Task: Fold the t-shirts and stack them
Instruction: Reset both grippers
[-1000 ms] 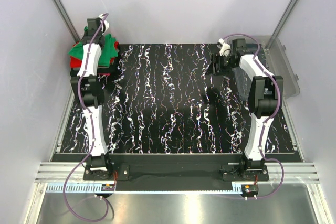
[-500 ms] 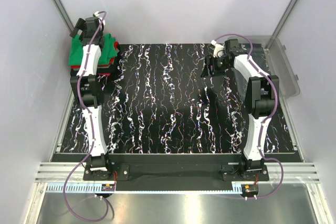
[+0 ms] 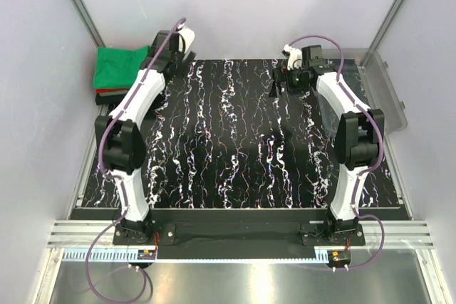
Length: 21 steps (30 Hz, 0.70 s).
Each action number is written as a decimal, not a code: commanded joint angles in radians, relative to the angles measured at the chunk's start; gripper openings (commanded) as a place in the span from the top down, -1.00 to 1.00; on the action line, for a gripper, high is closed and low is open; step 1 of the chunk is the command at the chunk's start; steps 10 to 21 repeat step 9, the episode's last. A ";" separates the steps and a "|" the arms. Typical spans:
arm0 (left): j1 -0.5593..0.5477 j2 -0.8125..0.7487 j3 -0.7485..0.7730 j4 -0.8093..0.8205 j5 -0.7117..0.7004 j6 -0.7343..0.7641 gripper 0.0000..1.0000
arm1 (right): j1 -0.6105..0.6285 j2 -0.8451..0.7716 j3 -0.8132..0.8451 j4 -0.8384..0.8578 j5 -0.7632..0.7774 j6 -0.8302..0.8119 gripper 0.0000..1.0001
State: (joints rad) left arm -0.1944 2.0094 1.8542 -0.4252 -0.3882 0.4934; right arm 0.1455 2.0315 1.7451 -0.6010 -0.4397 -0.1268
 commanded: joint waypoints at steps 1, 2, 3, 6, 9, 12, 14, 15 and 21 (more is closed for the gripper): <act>-0.011 -0.132 0.002 -0.112 0.291 -0.322 -0.97 | 0.043 -0.076 -0.030 0.069 0.117 0.058 -0.99; -0.016 -0.133 -0.004 -0.124 0.348 -0.347 -0.97 | 0.046 -0.077 -0.032 0.072 0.124 0.064 -0.99; -0.034 -0.133 -0.013 -0.132 0.356 -0.361 -0.97 | 0.049 -0.077 -0.030 0.072 0.124 0.065 -1.00; -0.085 -0.130 -0.052 -0.132 0.310 -0.334 -0.97 | 0.069 -0.088 -0.045 0.086 0.128 0.055 -0.99; -0.100 -0.126 -0.049 -0.133 0.290 -0.300 -0.97 | 0.080 -0.120 -0.050 0.083 0.125 0.044 -0.99; -0.100 -0.126 -0.049 -0.133 0.290 -0.300 -0.97 | 0.080 -0.120 -0.050 0.083 0.125 0.044 -0.99; -0.100 -0.126 -0.049 -0.133 0.290 -0.300 -0.97 | 0.080 -0.120 -0.050 0.083 0.125 0.044 -0.99; -0.100 -0.126 -0.049 -0.133 0.290 -0.300 -0.97 | 0.080 -0.120 -0.050 0.083 0.125 0.044 -0.99; -0.100 -0.126 -0.049 -0.133 0.290 -0.300 -0.97 | 0.080 -0.120 -0.050 0.083 0.125 0.044 -0.99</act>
